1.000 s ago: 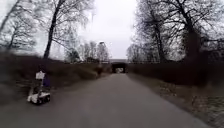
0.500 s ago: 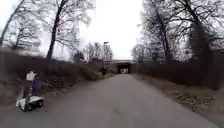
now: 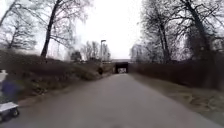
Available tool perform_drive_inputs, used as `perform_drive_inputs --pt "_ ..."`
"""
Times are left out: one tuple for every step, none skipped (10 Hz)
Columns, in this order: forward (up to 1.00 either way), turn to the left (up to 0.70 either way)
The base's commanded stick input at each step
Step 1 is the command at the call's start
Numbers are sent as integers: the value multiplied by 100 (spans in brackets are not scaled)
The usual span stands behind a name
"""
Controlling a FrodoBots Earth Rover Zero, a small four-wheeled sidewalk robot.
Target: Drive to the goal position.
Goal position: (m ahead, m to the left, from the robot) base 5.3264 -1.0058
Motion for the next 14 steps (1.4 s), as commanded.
perform_drive_inputs --pt "100 0" --pt "100 0" --pt "100 0" --pt "100 0" --pt "100 1" --pt "100 3" --pt "100 8" --pt "100 11" --pt "100 20" --pt "100 30" --pt "100 40" --pt "100 40" --pt "100 40" --pt "100 40"
